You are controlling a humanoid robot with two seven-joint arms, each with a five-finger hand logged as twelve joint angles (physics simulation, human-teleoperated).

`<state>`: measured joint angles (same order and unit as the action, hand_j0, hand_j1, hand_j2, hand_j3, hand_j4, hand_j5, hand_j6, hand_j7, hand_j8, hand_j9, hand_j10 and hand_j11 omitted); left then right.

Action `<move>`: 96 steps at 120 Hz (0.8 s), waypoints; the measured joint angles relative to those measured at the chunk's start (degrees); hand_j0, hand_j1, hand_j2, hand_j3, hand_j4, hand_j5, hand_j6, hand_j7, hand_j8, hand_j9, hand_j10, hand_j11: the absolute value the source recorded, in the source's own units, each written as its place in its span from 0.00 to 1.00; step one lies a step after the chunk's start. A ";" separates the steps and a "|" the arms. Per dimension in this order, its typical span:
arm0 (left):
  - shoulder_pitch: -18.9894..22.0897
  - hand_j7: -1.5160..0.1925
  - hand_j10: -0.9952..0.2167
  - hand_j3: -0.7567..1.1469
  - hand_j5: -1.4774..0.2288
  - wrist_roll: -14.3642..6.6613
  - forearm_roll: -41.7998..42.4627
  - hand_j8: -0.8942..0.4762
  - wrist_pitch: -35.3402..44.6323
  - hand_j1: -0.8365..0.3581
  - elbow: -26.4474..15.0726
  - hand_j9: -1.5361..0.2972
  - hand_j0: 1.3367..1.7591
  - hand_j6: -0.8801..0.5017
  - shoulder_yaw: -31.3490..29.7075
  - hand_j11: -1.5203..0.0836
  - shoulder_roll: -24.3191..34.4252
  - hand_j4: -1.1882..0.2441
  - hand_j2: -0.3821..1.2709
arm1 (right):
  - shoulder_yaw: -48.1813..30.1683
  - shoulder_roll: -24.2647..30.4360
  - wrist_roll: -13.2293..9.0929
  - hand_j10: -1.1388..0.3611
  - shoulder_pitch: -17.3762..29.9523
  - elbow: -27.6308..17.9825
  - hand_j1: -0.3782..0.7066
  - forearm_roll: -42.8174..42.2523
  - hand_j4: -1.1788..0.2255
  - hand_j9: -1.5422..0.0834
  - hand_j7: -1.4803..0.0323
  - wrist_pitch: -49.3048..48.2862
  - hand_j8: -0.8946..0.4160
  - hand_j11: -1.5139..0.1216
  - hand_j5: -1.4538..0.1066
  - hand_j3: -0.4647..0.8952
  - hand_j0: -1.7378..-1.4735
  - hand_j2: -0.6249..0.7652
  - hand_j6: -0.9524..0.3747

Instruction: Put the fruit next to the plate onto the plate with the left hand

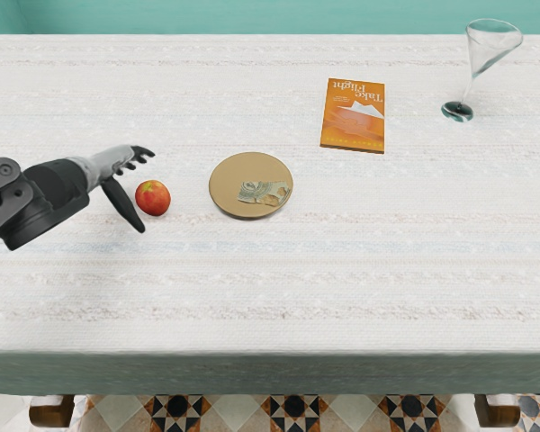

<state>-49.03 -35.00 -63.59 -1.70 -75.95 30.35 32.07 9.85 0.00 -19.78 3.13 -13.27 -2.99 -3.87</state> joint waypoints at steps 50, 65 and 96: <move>-0.03 0.70 0.61 0.40 0.68 0.00 -0.43 0.47 0.69 0.75 2.45 0.66 0.76 0.45 -0.02 0.75 -3.14 0.65 0.26 | 0.00 0.00 0.00 0.76 -0.05 0.08 0.03 0.00 0.84 0.95 0.98 0.00 0.68 0.93 0.93 0.34 0.30 0.45 0.72; 0.07 0.67 0.58 0.40 0.64 0.00 -0.44 0.44 0.72 0.70 2.93 0.63 0.76 0.42 -0.03 0.71 -3.61 0.62 0.27 | -0.01 0.00 0.00 0.76 -0.05 0.09 0.03 0.00 0.84 0.95 0.98 0.00 0.68 0.93 0.93 0.34 0.30 0.45 0.72; 1.22 0.62 0.53 0.40 0.60 0.00 -4.73 0.39 3.49 0.64 5.67 0.59 0.76 0.38 -0.10 0.66 -6.36 0.58 0.28 | -0.01 0.00 0.00 0.76 -0.05 0.16 0.03 0.00 0.84 0.95 0.98 0.01 0.68 0.93 0.93 0.34 0.30 0.45 0.72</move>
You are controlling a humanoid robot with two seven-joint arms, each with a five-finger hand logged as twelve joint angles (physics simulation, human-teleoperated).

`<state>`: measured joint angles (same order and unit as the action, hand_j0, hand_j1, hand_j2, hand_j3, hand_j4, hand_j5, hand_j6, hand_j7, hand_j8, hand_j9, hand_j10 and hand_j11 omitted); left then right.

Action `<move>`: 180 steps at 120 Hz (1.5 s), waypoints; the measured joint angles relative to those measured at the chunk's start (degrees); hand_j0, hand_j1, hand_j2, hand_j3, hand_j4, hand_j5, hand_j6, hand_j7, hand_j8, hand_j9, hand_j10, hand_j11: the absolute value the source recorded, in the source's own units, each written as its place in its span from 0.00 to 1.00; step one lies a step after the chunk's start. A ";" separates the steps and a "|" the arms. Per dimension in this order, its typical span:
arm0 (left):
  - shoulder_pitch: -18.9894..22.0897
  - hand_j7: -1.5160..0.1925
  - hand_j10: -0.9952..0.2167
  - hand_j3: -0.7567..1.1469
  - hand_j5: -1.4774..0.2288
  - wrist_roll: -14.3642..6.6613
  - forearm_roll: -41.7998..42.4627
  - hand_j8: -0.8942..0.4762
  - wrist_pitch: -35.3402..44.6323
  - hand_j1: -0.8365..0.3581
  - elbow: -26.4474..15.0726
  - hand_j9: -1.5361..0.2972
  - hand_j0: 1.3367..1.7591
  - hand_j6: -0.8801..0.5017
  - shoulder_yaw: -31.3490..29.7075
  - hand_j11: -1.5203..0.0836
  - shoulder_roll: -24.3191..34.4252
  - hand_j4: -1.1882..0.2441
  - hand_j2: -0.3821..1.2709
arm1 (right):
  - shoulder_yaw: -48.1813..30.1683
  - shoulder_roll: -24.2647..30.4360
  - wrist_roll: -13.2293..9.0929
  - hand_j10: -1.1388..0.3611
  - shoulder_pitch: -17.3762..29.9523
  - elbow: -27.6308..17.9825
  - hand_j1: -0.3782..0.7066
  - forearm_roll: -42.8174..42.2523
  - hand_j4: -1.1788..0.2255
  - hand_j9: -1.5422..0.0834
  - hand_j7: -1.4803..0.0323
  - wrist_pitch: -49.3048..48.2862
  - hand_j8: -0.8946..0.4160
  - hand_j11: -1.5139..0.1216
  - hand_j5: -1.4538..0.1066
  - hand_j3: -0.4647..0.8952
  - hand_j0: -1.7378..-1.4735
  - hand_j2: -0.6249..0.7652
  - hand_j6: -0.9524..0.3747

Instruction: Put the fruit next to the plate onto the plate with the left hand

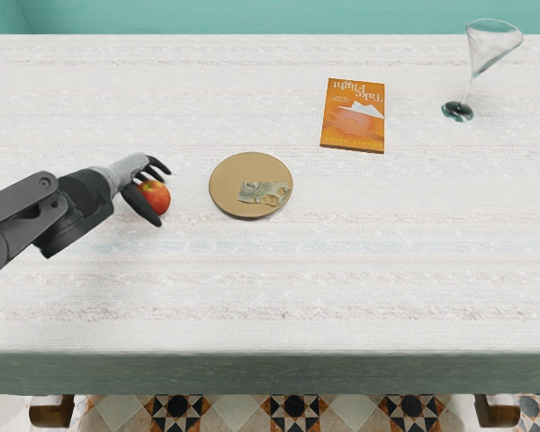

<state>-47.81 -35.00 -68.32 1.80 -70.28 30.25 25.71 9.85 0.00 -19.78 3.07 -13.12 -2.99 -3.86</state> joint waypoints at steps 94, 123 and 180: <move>0.09 0.23 0.15 0.40 0.18 -0.07 1.74 0.49 1.21 0.33 -10.52 0.23 0.73 0.53 1.36 0.25 5.49 0.65 0.43 | -0.01 0.00 0.00 0.76 -0.32 0.02 0.03 -0.01 0.84 0.95 0.98 0.03 0.68 0.93 0.93 0.34 0.30 0.45 0.72; -2.39 0.21 0.13 0.40 0.15 -0.06 3.64 0.51 0.13 0.33 -17.92 0.20 0.72 0.56 4.24 0.22 3.54 0.68 0.43 | -0.03 0.00 0.00 0.76 -0.50 -0.01 0.03 0.00 0.84 0.95 0.98 0.02 0.68 0.93 0.93 0.34 0.30 0.45 0.72; -8.16 0.20 0.12 0.40 0.16 -0.01 3.95 0.48 -3.02 0.38 -9.49 0.20 0.72 0.52 4.71 0.21 -10.50 0.63 0.40 | 0.06 0.00 0.00 0.76 -0.86 -0.07 0.03 0.00 0.84 0.95 0.98 -0.01 0.68 0.93 0.93 0.34 0.30 0.45 0.72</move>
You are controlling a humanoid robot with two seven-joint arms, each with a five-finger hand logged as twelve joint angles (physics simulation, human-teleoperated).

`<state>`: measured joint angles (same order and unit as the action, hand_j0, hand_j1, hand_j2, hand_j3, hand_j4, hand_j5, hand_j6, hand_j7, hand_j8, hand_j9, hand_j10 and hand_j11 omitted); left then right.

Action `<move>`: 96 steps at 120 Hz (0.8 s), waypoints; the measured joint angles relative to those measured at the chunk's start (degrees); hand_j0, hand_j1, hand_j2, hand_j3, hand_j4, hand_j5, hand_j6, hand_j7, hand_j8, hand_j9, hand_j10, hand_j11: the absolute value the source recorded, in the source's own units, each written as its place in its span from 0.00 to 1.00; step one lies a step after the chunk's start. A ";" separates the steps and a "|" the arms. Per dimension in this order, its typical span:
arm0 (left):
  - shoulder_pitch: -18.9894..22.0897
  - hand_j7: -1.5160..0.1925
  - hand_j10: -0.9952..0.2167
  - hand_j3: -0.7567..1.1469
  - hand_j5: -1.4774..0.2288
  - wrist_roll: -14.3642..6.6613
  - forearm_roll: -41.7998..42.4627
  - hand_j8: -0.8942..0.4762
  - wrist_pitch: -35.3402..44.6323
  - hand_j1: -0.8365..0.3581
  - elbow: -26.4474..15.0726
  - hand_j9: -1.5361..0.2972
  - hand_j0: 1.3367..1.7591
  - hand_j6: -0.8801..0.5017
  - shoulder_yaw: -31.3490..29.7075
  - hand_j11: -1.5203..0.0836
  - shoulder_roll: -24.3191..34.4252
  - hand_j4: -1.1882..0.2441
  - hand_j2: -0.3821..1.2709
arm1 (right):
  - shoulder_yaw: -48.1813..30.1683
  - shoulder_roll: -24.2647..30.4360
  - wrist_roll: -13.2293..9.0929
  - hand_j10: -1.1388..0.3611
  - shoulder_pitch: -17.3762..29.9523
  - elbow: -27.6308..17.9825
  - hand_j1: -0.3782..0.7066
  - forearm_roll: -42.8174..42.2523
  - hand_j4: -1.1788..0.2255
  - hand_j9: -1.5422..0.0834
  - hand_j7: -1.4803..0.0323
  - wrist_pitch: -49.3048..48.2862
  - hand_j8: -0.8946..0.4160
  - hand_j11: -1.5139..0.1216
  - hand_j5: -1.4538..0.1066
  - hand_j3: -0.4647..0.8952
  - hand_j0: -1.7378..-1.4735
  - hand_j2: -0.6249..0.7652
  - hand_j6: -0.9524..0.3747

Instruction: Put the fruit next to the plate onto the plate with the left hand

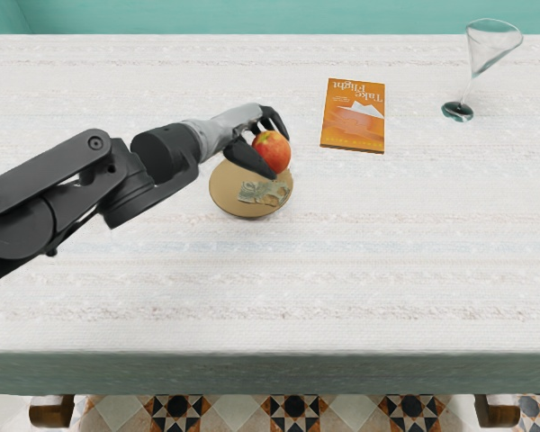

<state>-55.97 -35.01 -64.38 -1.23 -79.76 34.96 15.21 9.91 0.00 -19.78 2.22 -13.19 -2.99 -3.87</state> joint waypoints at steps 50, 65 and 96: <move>-1.88 0.22 0.18 0.40 0.18 -0.09 -0.21 0.49 -1.01 0.43 12.82 0.23 0.73 0.51 -0.17 0.27 -3.46 0.51 0.39 | -0.06 0.00 0.00 0.76 -0.40 -0.03 0.03 0.00 0.84 0.95 0.98 0.00 0.68 0.93 0.93 0.34 0.30 0.45 0.72; -2.34 0.41 0.34 0.40 0.38 -0.02 -0.17 0.46 -0.79 0.54 13.07 0.41 0.74 0.47 -0.04 0.46 -3.53 0.50 0.34 | -0.06 0.00 0.00 0.76 -0.44 -0.04 0.03 0.00 0.84 0.95 0.98 0.00 0.68 0.93 0.93 0.34 0.30 0.45 0.72; -2.65 0.59 0.51 0.40 0.57 0.01 -0.13 0.44 -0.78 0.65 13.08 0.57 0.76 0.44 0.01 0.64 -3.37 0.59 0.29 | -0.05 0.00 0.00 0.76 -0.46 -0.07 0.03 0.00 0.84 0.95 0.98 0.00 0.68 0.93 0.93 0.34 0.30 0.45 0.72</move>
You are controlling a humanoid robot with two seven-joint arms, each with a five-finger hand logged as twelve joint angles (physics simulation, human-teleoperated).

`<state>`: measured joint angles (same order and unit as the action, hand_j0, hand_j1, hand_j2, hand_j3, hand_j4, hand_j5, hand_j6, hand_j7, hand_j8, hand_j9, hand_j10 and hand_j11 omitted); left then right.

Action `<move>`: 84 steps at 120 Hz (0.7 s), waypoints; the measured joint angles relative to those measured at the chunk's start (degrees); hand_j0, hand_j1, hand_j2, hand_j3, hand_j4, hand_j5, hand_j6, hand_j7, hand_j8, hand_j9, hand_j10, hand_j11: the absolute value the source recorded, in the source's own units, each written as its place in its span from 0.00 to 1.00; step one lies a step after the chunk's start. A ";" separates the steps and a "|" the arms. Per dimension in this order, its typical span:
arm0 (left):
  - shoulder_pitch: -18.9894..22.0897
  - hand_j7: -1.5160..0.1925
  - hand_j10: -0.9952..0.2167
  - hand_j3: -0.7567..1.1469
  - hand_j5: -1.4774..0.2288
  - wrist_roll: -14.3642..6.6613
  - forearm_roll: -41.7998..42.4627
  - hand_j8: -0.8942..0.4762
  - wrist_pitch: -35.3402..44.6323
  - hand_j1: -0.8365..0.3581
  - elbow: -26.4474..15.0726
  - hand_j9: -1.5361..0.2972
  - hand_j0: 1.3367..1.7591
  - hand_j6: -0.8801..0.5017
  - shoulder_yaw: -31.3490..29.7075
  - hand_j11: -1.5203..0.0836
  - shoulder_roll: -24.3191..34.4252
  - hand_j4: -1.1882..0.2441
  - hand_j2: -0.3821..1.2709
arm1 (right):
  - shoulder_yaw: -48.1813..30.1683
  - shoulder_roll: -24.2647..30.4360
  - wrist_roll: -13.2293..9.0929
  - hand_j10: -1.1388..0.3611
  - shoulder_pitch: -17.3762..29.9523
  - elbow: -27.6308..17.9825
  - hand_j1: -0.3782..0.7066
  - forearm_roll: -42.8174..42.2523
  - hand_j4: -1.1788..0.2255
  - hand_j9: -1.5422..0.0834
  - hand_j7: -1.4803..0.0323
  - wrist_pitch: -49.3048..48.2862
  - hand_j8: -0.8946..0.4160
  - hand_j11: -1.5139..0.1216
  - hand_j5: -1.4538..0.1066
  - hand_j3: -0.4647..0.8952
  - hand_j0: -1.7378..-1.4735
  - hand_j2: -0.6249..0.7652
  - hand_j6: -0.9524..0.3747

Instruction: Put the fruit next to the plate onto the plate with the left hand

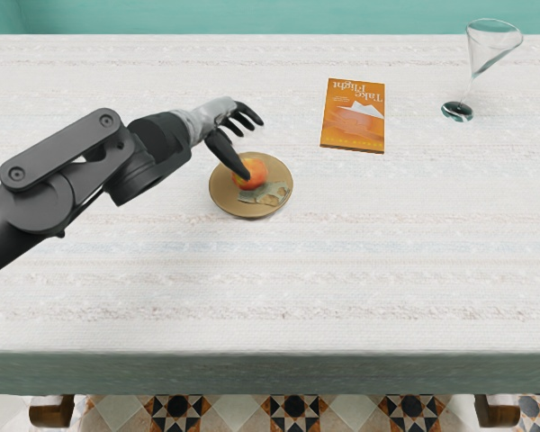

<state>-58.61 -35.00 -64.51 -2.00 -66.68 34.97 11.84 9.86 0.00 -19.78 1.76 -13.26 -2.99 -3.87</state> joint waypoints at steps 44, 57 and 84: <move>0.60 0.82 0.75 0.40 0.80 0.00 45.64 0.60 -14.74 0.91 -11.13 0.78 0.76 0.58 1.95 0.88 16.57 0.77 0.24 | -0.01 0.00 0.00 0.76 -0.08 -0.69 0.03 0.19 0.84 0.95 0.98 -0.09 0.68 0.93 0.93 0.34 0.30 0.45 0.72; 1.60 0.84 0.77 0.40 0.82 0.00 65.05 0.62 -24.88 0.94 -12.43 0.80 0.76 0.60 2.17 0.90 24.48 0.79 0.24 | -0.01 0.00 0.00 0.76 -0.08 -1.00 0.03 0.20 0.84 0.95 0.98 -0.10 0.68 0.93 0.93 0.34 0.30 0.45 0.72; 8.74 0.87 0.80 0.40 0.85 0.00 91.93 0.64 -32.08 0.97 -13.03 0.82 0.76 0.62 2.29 0.93 37.72 0.81 0.23 | -0.01 0.00 0.00 0.76 -0.17 -1.57 0.03 0.17 0.84 0.95 0.98 -0.17 0.68 0.93 0.93 0.34 0.30 0.45 0.72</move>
<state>-49.88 -35.00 27.42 -34.08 -79.71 37.27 49.57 9.84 0.00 -19.78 1.59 -14.83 -2.82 -4.03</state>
